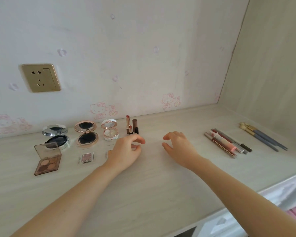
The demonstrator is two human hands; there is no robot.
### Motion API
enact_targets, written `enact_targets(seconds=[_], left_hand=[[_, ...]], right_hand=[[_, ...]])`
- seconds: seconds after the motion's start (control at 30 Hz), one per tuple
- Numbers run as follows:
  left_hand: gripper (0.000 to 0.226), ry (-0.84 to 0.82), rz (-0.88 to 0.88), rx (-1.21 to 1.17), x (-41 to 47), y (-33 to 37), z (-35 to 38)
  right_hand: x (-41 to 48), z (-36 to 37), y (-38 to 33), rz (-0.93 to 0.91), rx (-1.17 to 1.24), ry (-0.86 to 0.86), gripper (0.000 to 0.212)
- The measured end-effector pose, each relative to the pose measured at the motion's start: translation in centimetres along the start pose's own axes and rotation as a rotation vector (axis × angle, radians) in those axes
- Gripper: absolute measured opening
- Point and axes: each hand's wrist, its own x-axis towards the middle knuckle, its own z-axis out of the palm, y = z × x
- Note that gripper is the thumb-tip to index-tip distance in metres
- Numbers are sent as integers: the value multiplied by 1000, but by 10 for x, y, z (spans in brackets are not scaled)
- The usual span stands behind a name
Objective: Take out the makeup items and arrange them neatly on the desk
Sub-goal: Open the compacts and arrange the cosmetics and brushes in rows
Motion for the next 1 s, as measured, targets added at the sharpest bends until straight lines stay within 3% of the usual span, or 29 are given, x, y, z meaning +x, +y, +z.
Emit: enact_targets(seconds=[0.4,0.63,0.73,1.0], left_hand=[[26,-262,107,112,41,48,86],[20,-236,201,94,68,93,146],[21,-272,249,152,84,106,166],[47,-427,19,214,122,113,197]], right_hand=[[-48,-71,85,135,-236,49,27],[-63,-91,126,213,-440,123,37],[-65,-94,133,271,-432,127,30],[-63,-86,144,322,-471,144,32]])
